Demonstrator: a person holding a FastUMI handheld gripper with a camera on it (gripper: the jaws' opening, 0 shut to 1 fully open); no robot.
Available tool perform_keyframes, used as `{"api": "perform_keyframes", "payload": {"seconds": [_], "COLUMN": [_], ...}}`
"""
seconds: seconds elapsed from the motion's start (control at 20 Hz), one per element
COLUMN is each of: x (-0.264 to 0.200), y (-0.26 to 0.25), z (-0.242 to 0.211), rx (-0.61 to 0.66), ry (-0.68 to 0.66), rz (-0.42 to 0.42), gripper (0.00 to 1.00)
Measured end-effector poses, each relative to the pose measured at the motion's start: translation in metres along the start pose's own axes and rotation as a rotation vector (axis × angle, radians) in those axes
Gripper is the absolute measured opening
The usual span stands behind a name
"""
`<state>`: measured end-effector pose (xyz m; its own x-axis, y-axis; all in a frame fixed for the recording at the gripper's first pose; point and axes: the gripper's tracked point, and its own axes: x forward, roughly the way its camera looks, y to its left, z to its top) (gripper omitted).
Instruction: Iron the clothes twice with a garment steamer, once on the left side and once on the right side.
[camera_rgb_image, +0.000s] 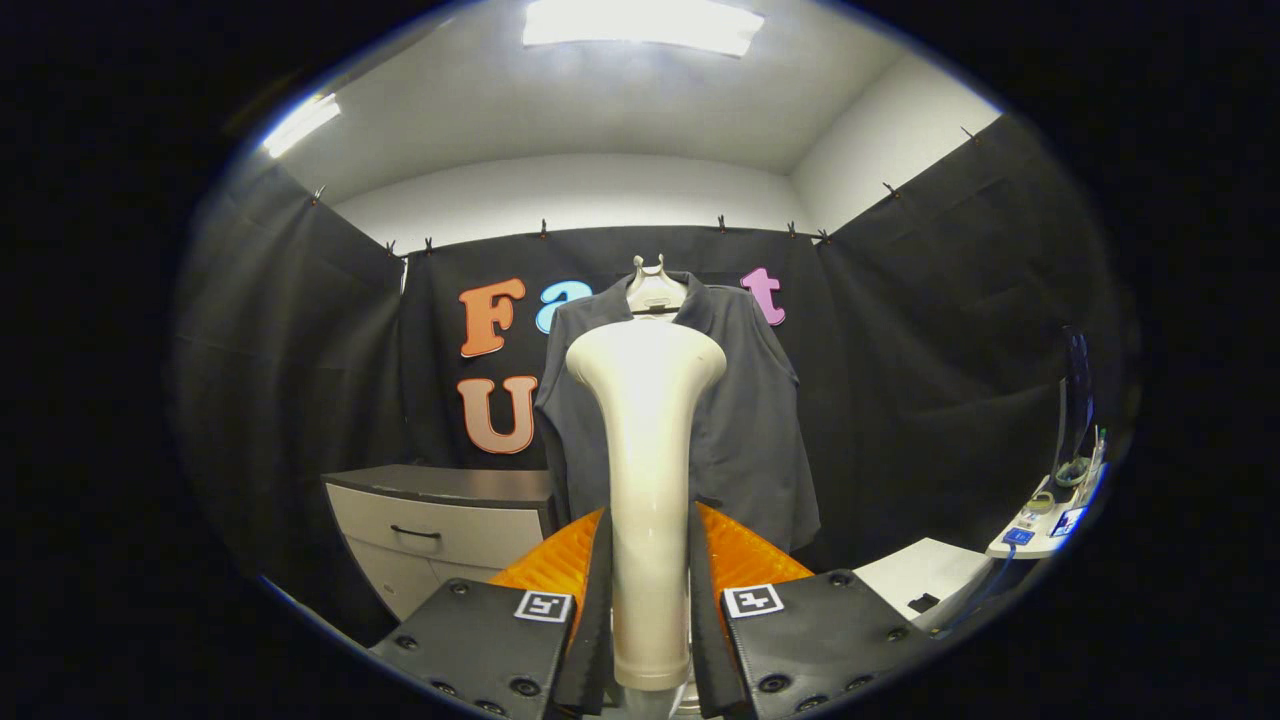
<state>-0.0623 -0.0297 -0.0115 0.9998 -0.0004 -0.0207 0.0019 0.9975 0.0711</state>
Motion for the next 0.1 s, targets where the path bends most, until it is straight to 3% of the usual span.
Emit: {"api": "perform_keyframes", "payload": {"seconds": [0.1], "x": [-0.0009], "y": [-0.0003], "z": [-0.0011], "rx": [0.002], "ry": [0.002], "rz": [0.001], "gripper": [0.41]}}
